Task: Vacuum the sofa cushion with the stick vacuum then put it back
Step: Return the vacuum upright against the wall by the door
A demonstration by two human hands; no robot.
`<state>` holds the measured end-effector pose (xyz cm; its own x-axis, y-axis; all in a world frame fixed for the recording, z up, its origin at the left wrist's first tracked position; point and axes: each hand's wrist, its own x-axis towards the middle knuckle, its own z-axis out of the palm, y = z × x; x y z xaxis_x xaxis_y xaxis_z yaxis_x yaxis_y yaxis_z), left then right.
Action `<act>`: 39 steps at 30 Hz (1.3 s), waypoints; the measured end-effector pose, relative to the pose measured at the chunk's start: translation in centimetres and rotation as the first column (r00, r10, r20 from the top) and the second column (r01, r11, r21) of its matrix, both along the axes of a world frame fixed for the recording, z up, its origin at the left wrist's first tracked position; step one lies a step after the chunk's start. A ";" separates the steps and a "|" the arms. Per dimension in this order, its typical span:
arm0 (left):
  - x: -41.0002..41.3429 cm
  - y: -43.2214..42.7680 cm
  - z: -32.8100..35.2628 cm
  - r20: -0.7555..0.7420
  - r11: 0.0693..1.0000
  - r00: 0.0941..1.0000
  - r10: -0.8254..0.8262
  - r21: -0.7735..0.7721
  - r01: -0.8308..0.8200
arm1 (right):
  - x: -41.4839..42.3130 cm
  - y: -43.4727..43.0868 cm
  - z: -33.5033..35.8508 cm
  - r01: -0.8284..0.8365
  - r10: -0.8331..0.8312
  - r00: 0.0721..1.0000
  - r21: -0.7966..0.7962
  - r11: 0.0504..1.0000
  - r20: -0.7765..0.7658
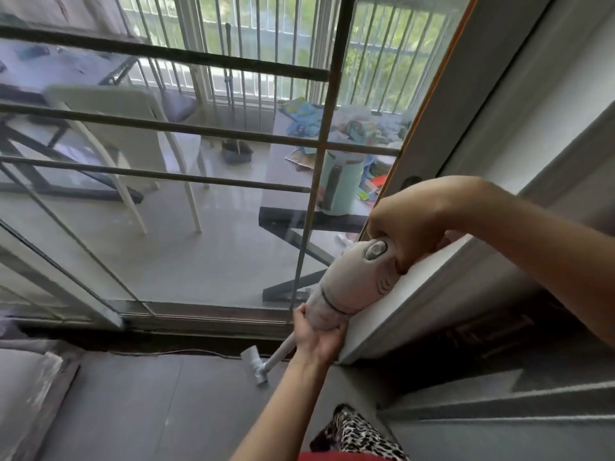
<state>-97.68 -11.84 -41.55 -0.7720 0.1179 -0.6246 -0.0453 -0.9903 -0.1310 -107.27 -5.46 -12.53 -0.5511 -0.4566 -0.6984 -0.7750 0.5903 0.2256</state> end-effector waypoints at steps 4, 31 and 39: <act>-2.0 1.2 0.1 0.044 0.997 0.996 -0.078 -0.003 0.079 | -2.3 0.8 -1.8 -0.143 0.145 0.988 0.036 0.989 -0.047; -13.9 7.1 -5.0 0.378 0.976 0.920 -0.108 0.217 0.025 | -14.7 6.0 -12.7 -0.295 0.299 0.950 0.054 0.954 -0.090; -14.7 7.4 -9.1 0.384 0.961 0.912 -0.143 0.275 0.035 | -15.6 6.0 -14.9 -0.337 0.341 0.938 0.067 0.939 -0.055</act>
<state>-112.39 -4.42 -50.62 -0.4454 0.3718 -0.8145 -0.0224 -0.9140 -0.4050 -122.85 0.52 -27.44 -0.4151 -0.5856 -0.6963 -0.9097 0.2799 0.3069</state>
